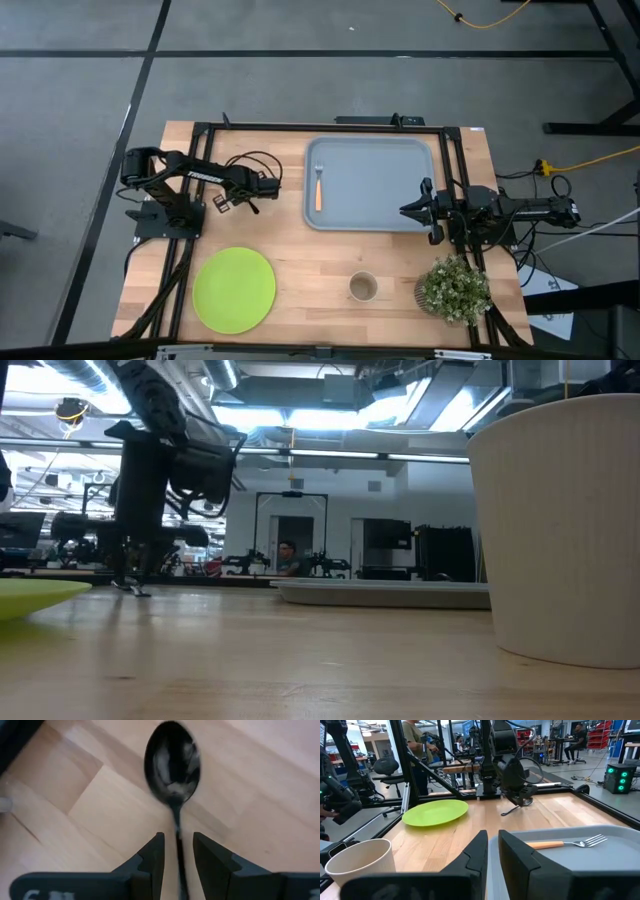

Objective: Pick and place plate/cup/fork/spoon on tray
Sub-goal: Put the black spoon on the light blue tray to the right of the light orange fork

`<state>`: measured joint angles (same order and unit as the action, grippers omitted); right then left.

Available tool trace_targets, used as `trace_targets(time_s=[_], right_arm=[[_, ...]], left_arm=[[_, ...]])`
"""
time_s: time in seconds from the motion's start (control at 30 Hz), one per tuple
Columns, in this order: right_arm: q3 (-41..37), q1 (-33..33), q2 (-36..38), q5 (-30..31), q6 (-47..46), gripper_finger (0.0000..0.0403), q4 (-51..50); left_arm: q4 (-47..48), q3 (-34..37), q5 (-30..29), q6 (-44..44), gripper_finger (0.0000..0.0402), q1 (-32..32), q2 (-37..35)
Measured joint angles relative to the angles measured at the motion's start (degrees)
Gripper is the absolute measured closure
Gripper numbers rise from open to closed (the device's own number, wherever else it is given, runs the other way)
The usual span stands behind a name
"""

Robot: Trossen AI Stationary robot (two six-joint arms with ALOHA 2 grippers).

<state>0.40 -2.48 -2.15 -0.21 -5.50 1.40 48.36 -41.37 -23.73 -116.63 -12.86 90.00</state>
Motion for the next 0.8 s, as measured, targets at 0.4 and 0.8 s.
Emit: trace_targets(time_s=[0.4, 0.8], right_arm=[[0.0, 0.0, 0.0, 0.0, 0.0, 0.0351, 0.0], [0.0, 0.0, 0.0, -1.0, -0.4, 0.0351, 0.0]], left_arm=[[-4.9, 2.1, 1.2, 5.4, 0.0305, 0.5, -0.1], [-5.1, 2.2, 4.8, 7.3, 0.0392, 0.4, -0.1]])
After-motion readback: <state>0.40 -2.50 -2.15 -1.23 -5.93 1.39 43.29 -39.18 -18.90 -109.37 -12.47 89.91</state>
